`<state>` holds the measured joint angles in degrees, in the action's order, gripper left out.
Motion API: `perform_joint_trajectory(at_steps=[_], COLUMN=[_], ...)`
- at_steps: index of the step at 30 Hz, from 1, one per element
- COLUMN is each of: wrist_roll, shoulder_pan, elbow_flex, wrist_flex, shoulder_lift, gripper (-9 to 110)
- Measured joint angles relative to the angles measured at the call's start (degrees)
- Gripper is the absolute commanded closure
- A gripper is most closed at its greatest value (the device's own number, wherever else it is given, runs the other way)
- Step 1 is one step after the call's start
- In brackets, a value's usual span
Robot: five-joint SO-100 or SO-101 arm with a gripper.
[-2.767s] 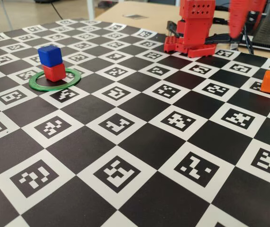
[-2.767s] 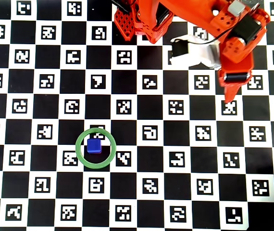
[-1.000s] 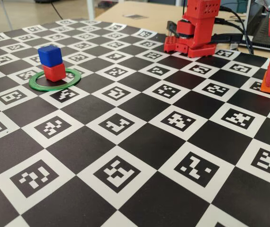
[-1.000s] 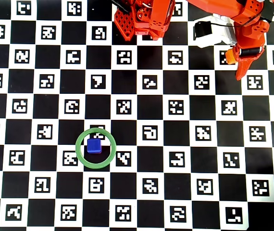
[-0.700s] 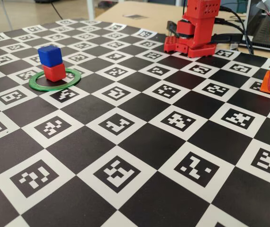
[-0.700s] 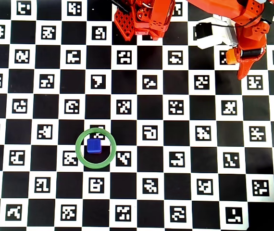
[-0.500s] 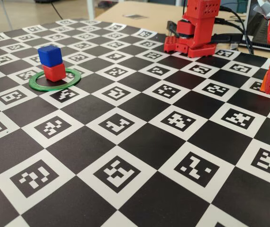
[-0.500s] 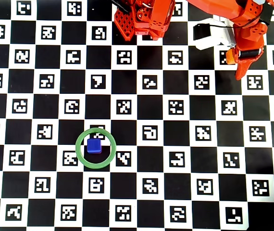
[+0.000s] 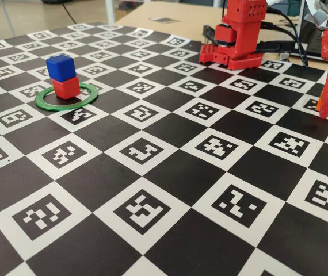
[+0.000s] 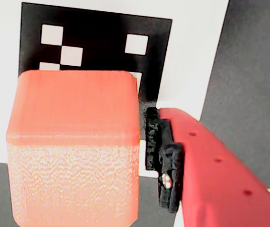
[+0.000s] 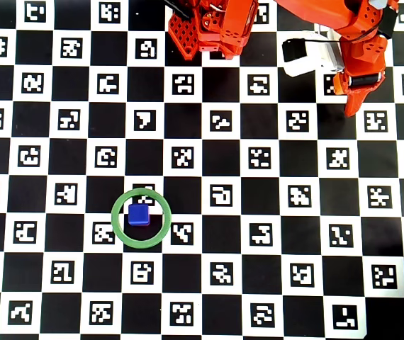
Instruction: Grab the red cube then put it in the green circle then put the blue cube on top and finally the orange cube on top
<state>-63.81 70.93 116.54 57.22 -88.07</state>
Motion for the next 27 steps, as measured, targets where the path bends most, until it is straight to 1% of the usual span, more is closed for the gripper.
perform_joint_trajectory(at_steps=[3, 18, 22, 27], wrist_roll=[0.0, 1.3, 2.2, 4.0], shoulder_pan=[0.0, -1.4, -1.4, -2.1], elbow_flex=[0.0, 0.4, 0.5, -0.2], wrist_flex=[-0.4, -1.4, -2.5, -1.4], shoulder_lift=[0.0, 0.0, 0.0, 0.0], gripper=[69, 88, 92, 92])
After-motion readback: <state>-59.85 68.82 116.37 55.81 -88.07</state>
